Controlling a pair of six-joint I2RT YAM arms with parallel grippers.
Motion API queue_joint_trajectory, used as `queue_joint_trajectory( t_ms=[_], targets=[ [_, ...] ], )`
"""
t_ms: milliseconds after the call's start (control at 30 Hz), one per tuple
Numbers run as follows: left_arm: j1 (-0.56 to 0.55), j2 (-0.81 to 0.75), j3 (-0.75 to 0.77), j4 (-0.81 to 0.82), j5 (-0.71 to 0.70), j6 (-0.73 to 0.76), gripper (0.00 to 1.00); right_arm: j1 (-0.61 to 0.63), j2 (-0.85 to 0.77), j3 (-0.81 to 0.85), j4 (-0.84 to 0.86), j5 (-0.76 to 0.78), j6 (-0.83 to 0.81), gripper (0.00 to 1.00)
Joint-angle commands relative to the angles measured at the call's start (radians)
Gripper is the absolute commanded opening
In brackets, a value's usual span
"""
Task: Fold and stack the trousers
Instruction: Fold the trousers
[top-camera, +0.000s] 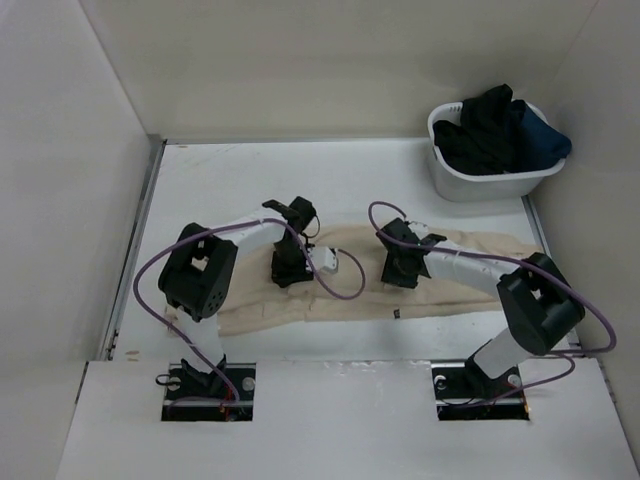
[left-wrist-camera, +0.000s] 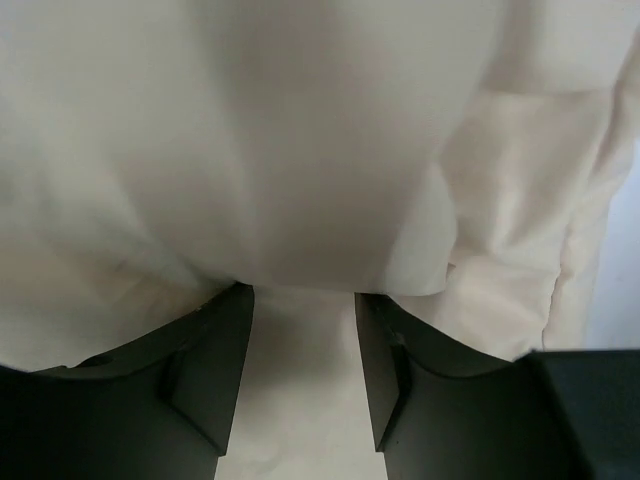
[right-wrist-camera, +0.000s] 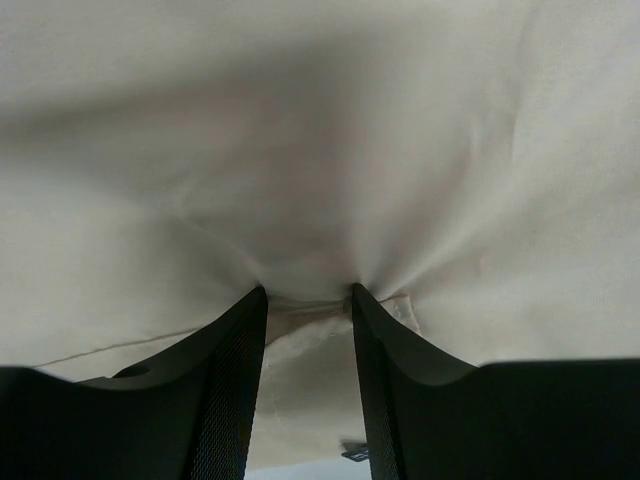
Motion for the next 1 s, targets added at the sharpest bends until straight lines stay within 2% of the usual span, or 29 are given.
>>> queue_joint_trajectory(
  t_ms=[0, 267, 400, 567, 700, 833, 967],
  targets=[
    [0.107, 0.121, 0.074, 0.175, -0.058, -0.043, 0.45, -0.082, 0.064, 0.055, 0.053, 0.024, 0.043, 0.44],
    [0.217, 0.278, 0.398, 0.208, -0.090, -0.023, 0.46, -0.213, 0.335, 0.450, 0.095, 0.014, -0.173, 0.44],
    [0.257, 0.245, 0.424, 0.157, -0.078, -0.009, 0.46, -0.227, 0.343, 0.499, 0.115, -0.029, -0.238, 0.48],
    [0.329, 0.022, 0.341, 0.133, -0.017, -0.017, 0.52, -0.257, 0.049, 0.279, 0.185, -0.023, -0.244, 0.55],
    [0.461, -0.104, 0.271, 0.056, -0.035, 0.072, 0.55, -0.346, -0.222, 0.081, 0.078, 0.020, -0.106, 0.64],
    [0.654, -0.078, 0.209, 0.123, -0.119, 0.143, 0.53, -0.557, -0.481, -0.129, -0.040, 0.026, 0.053, 0.68],
    [0.765, -0.006, 0.214, 0.275, -0.147, 0.141, 0.53, -0.827, -0.637, -0.249, -0.057, -0.006, 0.080, 0.71]
  ],
)
